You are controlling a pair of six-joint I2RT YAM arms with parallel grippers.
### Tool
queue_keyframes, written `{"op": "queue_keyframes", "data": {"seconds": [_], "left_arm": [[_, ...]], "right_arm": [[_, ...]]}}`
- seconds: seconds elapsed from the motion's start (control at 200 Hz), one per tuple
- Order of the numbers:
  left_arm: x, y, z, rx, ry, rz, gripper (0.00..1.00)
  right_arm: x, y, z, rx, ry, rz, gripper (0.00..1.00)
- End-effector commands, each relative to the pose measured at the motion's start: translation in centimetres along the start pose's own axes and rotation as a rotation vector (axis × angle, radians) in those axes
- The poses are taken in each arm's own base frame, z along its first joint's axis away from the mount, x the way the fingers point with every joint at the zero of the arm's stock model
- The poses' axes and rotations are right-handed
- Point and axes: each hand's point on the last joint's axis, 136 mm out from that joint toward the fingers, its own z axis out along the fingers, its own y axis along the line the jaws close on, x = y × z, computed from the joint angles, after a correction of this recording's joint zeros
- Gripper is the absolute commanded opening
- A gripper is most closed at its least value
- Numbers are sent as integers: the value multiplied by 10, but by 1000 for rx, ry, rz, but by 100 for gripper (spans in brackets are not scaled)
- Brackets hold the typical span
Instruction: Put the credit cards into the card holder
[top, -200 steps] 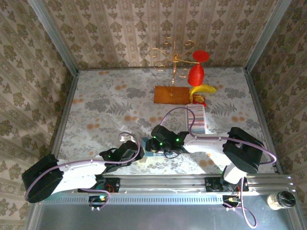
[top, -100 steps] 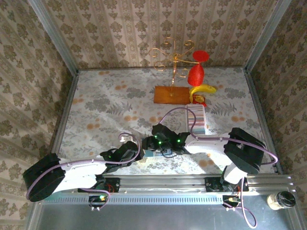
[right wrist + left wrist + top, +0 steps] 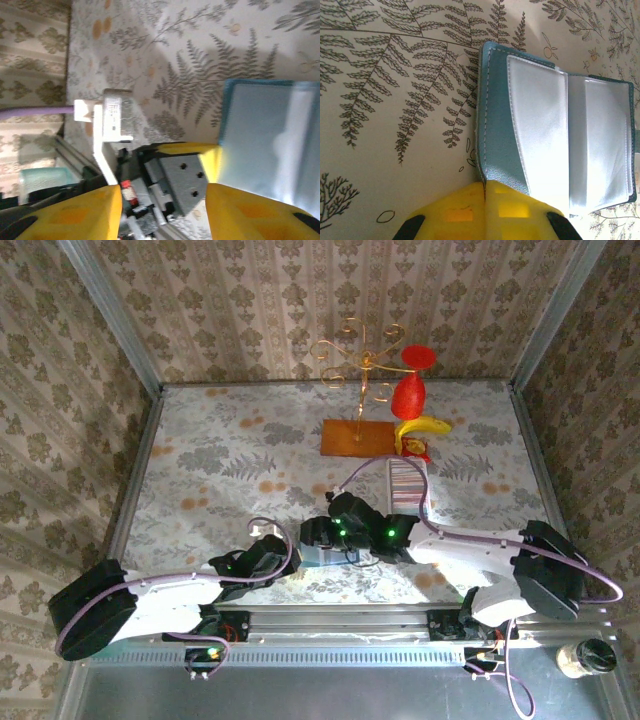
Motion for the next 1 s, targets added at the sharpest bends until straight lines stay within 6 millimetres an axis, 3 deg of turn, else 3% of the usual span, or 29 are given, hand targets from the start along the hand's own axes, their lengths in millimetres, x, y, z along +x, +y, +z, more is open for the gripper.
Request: {"op": "queue_keyframes", "data": {"seconds": [0.0,0.16,0.325,0.47,0.55,0.655,0.815,0.905,0.995], "left_arm": [[2,8,-6,-40,4,14,4],[-8,-1,-18,-16,-30,38,15],[-18,5,-34,-38,-78,57,23],[-32,4,-51,-62,-118,112,23],[-41,-5,-62,-51,-133,144,23],[-50,-33,-73,25,-146,203,23],[-46,-79,-65,154,-53,276,20],[-41,-89,-51,174,17,278,18],[-37,-88,-33,182,82,249,16]], "right_arm": [[-9,-27,-18,119,-51,-54,47],[-29,-33,-44,151,-127,-152,47],[-55,-26,-81,194,-238,-414,53],[-70,-20,-120,253,-313,-728,61],[-54,-19,-129,219,-257,-1061,70],[-47,-43,-140,324,-194,-1373,72],[-34,-102,-147,408,65,-1570,76],[-16,-114,-150,300,187,-1648,77],[-28,-124,-148,342,187,-1700,78]]}}
